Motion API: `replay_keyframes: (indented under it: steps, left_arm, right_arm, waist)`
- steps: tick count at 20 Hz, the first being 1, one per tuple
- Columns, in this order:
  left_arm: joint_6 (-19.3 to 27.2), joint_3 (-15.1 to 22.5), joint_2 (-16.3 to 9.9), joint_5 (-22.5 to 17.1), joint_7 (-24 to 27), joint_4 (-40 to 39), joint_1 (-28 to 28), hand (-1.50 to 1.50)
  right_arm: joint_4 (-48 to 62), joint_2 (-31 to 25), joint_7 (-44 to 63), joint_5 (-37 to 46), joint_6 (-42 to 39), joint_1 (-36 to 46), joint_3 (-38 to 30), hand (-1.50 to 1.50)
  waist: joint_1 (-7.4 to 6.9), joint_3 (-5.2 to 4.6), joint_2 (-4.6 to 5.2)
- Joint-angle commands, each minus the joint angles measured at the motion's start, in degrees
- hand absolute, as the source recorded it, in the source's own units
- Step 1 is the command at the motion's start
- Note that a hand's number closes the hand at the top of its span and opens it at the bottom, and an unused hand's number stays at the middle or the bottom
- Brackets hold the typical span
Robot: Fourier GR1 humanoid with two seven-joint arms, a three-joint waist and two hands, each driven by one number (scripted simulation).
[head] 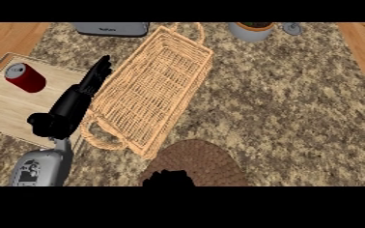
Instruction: Pick the bell pepper from the placemat and place it in the basket
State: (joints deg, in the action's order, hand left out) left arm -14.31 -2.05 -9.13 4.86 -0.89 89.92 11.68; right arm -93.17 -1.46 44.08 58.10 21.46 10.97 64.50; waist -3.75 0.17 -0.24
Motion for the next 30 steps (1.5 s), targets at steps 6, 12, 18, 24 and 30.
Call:
replay_keyframes:
  steps: [6, 12, 18, 24, 30]
  left_arm:
    - [-0.4, -1.7, -1.1, -0.7, -0.8, -0.5, 0.4, 0.0]
    - [0.8, -1.4, -0.4, 0.2, -0.3, -1.1, 0.1, 0.0]
    - [1.1, -1.1, 0.1, 0.3, -0.5, -0.7, -0.1, 0.0]
    - [0.9, -0.9, 0.3, 0.1, -0.7, -0.1, 1.2, 0.0]
    - [0.6, -0.5, 0.4, 0.4, 0.2, -0.9, -0.1, 0.0]
  right_arm:
    - [-9.5, 1.3, 11.2, 1.5, 13.9, 5.3, 7.3, 1.5]
    - [-9.1, 1.3, 17.6, 5.8, 11.4, 9.4, 5.0, 1.5]
    - [-9.5, 1.2, 21.7, 8.8, 10.3, 13.4, 1.2, 1.5]
    - [-7.6, 1.2, 23.7, 13.2, 10.7, 14.7, -3.1, 1.5]
    - [-9.2, 1.2, 25.7, 18.6, 13.7, 13.7, -7.3, 1.5]
  waist:
    - [1.85, -0.24, -0.62]
    - [3.27, -0.38, -0.77]
    - [2.28, -0.33, -0.38]
    - [1.85, -0.31, 0.01]
    - [1.56, -0.25, 0.33]
